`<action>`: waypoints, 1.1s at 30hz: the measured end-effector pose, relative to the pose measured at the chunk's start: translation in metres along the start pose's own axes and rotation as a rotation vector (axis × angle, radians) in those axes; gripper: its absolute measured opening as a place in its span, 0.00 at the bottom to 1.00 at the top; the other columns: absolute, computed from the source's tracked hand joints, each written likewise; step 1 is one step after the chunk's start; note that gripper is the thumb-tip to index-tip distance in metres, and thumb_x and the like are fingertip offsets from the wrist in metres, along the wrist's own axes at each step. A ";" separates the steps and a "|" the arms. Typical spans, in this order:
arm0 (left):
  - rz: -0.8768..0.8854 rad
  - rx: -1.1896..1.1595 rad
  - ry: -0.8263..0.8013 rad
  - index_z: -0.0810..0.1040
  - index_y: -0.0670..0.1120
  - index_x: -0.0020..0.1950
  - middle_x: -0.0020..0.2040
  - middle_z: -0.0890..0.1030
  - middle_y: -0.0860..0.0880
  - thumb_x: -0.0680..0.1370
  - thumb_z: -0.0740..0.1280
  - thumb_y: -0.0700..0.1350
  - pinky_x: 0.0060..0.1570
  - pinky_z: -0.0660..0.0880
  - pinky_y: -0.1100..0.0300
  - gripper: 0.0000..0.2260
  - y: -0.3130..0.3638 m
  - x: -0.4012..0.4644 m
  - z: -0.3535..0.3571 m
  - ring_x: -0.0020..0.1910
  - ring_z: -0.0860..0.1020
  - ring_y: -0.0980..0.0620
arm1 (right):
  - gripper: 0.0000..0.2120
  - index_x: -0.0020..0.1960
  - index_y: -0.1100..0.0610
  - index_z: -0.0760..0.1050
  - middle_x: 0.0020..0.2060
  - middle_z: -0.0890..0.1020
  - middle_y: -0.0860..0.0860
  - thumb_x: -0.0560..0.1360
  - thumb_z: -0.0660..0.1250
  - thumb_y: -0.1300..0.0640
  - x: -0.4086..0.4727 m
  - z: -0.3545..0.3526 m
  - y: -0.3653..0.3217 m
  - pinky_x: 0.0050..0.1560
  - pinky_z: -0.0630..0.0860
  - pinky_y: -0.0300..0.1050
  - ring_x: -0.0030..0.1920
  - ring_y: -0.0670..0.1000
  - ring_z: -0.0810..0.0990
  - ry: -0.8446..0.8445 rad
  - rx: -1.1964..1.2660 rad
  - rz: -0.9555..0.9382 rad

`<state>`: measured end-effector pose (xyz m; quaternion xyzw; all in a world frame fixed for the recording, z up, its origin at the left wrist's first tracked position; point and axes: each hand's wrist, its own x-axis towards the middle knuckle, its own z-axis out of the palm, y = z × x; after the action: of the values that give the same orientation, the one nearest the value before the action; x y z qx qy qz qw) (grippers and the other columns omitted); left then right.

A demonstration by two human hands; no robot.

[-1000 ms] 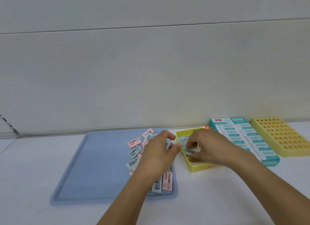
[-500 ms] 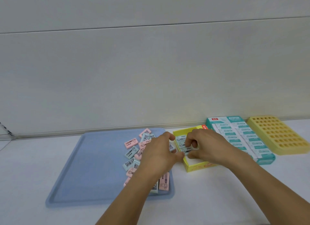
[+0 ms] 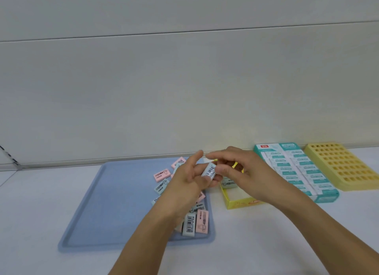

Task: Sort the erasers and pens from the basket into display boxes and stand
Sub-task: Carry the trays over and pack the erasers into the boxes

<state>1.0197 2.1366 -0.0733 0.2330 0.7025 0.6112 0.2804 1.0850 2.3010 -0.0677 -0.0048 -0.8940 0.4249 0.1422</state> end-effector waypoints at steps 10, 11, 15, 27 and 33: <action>0.219 0.262 0.123 0.56 0.70 0.70 0.63 0.76 0.59 0.80 0.60 0.32 0.53 0.74 0.67 0.34 -0.002 -0.003 0.012 0.58 0.76 0.67 | 0.08 0.44 0.57 0.76 0.33 0.82 0.54 0.80 0.63 0.55 -0.005 -0.004 -0.008 0.30 0.73 0.43 0.28 0.54 0.81 -0.010 0.135 0.251; 0.243 0.288 0.114 0.55 0.70 0.70 0.64 0.76 0.60 0.80 0.60 0.33 0.55 0.73 0.66 0.35 -0.003 -0.003 0.014 0.59 0.76 0.67 | 0.08 0.44 0.59 0.76 0.33 0.82 0.56 0.79 0.64 0.57 -0.005 -0.006 -0.009 0.30 0.73 0.43 0.29 0.55 0.81 0.006 0.205 0.266; 0.230 0.209 0.150 0.66 0.59 0.72 0.60 0.78 0.58 0.78 0.68 0.36 0.56 0.75 0.68 0.28 -0.006 -0.001 0.014 0.55 0.78 0.66 | 0.02 0.44 0.62 0.77 0.33 0.82 0.58 0.75 0.69 0.65 -0.010 -0.010 -0.010 0.34 0.76 0.40 0.31 0.54 0.82 0.088 0.372 0.227; 0.112 -0.045 0.145 0.81 0.45 0.50 0.40 0.85 0.45 0.74 0.72 0.34 0.40 0.80 0.63 0.08 -0.003 0.001 0.013 0.40 0.84 0.49 | 0.11 0.45 0.46 0.82 0.36 0.83 0.47 0.72 0.73 0.62 -0.017 -0.011 -0.005 0.43 0.79 0.44 0.35 0.46 0.81 0.114 0.080 0.150; 0.137 0.047 0.129 0.81 0.47 0.54 0.41 0.83 0.46 0.76 0.71 0.39 0.42 0.79 0.62 0.08 -0.005 0.005 0.014 0.38 0.81 0.51 | 0.16 0.53 0.46 0.81 0.40 0.83 0.50 0.75 0.69 0.66 -0.015 -0.018 -0.007 0.45 0.78 0.45 0.37 0.45 0.79 0.044 0.126 0.165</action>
<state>1.0262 2.1496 -0.0798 0.2468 0.7157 0.6262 0.1865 1.1049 2.3084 -0.0555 -0.0786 -0.8586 0.4905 0.1262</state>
